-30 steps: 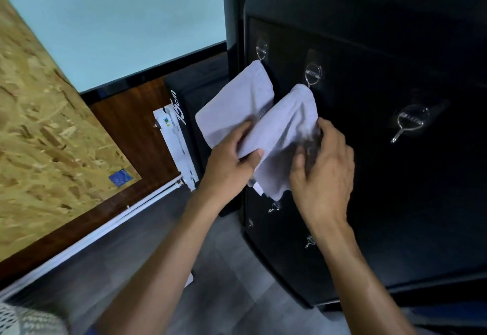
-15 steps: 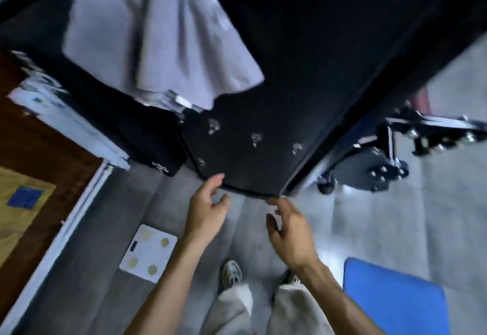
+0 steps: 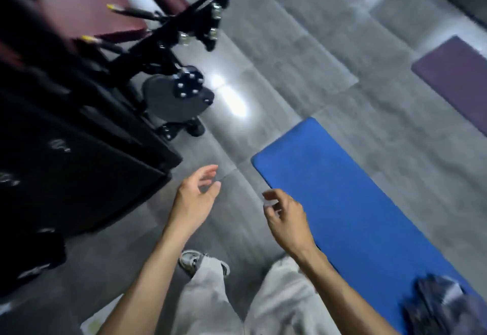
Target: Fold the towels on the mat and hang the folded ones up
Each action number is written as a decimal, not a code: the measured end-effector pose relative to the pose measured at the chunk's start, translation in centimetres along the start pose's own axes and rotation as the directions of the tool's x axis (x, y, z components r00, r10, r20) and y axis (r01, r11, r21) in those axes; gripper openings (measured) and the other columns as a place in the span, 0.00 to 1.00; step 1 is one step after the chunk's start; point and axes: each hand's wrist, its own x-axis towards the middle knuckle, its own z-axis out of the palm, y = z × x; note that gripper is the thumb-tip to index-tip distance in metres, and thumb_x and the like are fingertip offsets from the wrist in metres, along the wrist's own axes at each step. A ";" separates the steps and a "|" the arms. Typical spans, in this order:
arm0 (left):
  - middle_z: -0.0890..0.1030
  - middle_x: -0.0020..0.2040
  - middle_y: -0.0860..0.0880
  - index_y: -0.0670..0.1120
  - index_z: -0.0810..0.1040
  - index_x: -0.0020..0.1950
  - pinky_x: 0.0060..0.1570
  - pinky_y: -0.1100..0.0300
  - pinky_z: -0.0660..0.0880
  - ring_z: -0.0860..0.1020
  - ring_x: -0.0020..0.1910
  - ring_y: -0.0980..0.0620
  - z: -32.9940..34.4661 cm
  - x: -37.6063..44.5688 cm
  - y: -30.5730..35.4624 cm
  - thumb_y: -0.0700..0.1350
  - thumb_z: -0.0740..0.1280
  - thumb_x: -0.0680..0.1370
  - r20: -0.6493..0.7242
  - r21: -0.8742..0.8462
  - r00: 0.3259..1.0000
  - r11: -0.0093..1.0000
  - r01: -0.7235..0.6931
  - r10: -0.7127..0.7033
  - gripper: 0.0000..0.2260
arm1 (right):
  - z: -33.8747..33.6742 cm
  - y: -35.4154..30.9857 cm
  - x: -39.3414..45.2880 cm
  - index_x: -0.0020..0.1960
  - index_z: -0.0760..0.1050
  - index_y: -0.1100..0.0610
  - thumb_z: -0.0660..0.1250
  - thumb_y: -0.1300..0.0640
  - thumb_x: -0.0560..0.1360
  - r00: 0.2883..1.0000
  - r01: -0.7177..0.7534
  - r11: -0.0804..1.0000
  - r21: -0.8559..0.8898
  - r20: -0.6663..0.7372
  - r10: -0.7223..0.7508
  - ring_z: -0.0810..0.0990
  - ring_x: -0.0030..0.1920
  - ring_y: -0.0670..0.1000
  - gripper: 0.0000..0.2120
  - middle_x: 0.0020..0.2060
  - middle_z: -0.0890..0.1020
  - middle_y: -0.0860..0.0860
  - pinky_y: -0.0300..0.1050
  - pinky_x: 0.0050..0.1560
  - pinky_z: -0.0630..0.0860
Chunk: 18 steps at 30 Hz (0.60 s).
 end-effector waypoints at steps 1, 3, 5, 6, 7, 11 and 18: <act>0.80 0.52 0.60 0.58 0.77 0.56 0.58 0.56 0.75 0.79 0.52 0.57 3.2 0.4 1.5 0.38 0.68 0.76 0.039 0.016 0.999 1.000 -0.019 0.018 0.15 | -2.3 2.5 -0.1 0.58 0.77 0.53 0.63 0.57 0.78 0.998 -0.046 0.998 0.039 -0.032 0.048 0.78 0.45 0.43 0.10 0.53 0.81 0.44 0.23 0.40 0.67; 0.80 0.52 0.61 0.59 0.77 0.55 0.57 0.59 0.75 0.79 0.52 0.58 9.9 0.9 4.4 0.38 0.69 0.76 0.118 0.046 0.992 0.997 -0.057 0.051 0.16 | -6.9 7.7 -0.4 0.56 0.78 0.52 0.64 0.57 0.78 0.988 -0.109 0.988 0.113 -0.098 0.121 0.80 0.45 0.45 0.08 0.50 0.81 0.43 0.28 0.43 0.71; 0.81 0.53 0.58 0.56 0.78 0.57 0.56 0.63 0.74 0.79 0.51 0.59 15.8 0.9 6.8 0.38 0.69 0.76 0.196 0.065 0.978 0.994 -0.086 0.072 0.15 | -11.0 12.1 -1.1 0.56 0.77 0.52 0.64 0.57 0.78 0.970 -0.171 0.970 0.171 -0.142 0.196 0.79 0.44 0.45 0.08 0.51 0.82 0.43 0.39 0.48 0.75; 0.81 0.53 0.57 0.54 0.78 0.58 0.55 0.65 0.73 0.79 0.51 0.59 18.8 0.8 8.0 0.38 0.69 0.76 0.232 0.071 0.969 0.992 -0.103 0.084 0.14 | -13.1 14.2 -1.4 0.56 0.77 0.52 0.64 0.57 0.78 0.958 -0.202 0.958 0.202 -0.163 0.236 0.79 0.44 0.44 0.08 0.52 0.82 0.44 0.41 0.49 0.75; 0.81 0.53 0.56 0.53 0.78 0.58 0.54 0.66 0.72 0.79 0.51 0.59 21.5 0.6 9.4 0.38 0.68 0.76 0.270 0.080 0.958 0.990 -0.120 0.094 0.14 | -15.1 16.2 -1.8 0.57 0.77 0.52 0.64 0.57 0.78 0.944 -0.228 0.946 0.231 -0.186 0.273 0.79 0.45 0.44 0.08 0.52 0.82 0.44 0.42 0.50 0.76; 0.80 0.54 0.55 0.51 0.78 0.62 0.53 0.67 0.73 0.78 0.51 0.59 30.0 0.4 13.9 0.39 0.68 0.76 0.413 0.131 0.901 0.970 -0.205 0.135 0.15 | -21.6 21.3 -2.7 0.57 0.77 0.51 0.64 0.56 0.78 0.881 -0.284 0.891 0.354 -0.270 0.388 0.80 0.46 0.47 0.08 0.51 0.81 0.44 0.47 0.53 0.77; 0.80 0.52 0.53 0.49 0.77 0.63 0.54 0.64 0.74 0.78 0.51 0.56 40.9 2.6 21.0 0.38 0.68 0.77 0.579 0.194 0.793 0.912 -0.361 0.190 0.16 | -27.6 25.9 -1.2 0.55 0.77 0.50 0.66 0.58 0.77 0.796 -0.288 0.783 0.551 -0.317 0.516 0.78 0.40 0.41 0.09 0.52 0.81 0.40 0.46 0.51 0.77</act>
